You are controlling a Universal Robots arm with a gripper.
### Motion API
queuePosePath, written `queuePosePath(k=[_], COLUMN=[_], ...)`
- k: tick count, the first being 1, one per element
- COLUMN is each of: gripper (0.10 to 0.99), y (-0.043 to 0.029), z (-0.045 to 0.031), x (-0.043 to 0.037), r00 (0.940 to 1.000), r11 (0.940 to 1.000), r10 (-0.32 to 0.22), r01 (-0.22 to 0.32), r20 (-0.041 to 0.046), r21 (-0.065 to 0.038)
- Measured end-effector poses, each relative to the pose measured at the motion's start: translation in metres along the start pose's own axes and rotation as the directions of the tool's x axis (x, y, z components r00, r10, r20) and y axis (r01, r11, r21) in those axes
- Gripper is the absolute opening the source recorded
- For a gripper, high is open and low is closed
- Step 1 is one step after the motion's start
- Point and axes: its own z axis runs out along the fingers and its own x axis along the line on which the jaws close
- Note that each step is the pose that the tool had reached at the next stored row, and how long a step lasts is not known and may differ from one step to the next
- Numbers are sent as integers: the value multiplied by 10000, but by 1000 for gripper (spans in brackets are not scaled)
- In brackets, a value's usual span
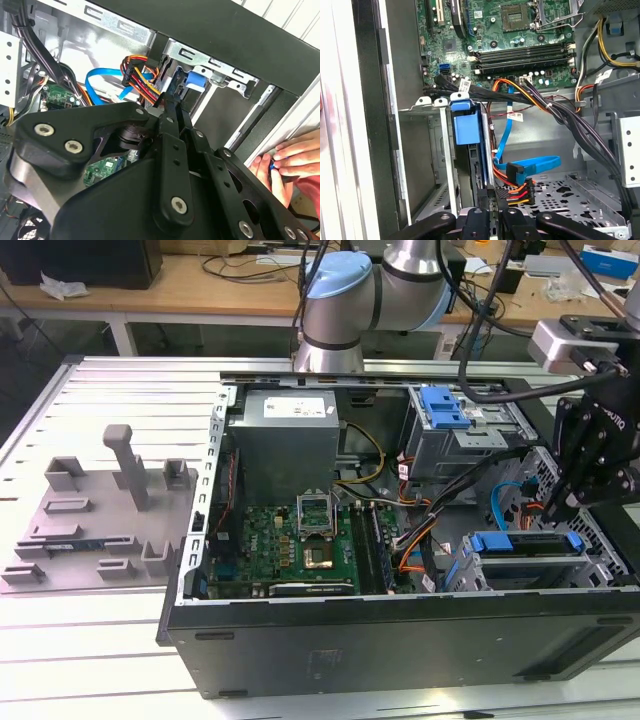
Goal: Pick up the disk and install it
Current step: 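Insert the first disk wire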
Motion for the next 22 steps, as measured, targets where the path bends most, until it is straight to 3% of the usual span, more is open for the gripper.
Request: queuePosePath(k=[22], gripper=[169], y=[-1], z=[25], x=[53], r00=[10000], r11=[10000], r10=[0], r01=[0], r20=[-2], r21=[0])
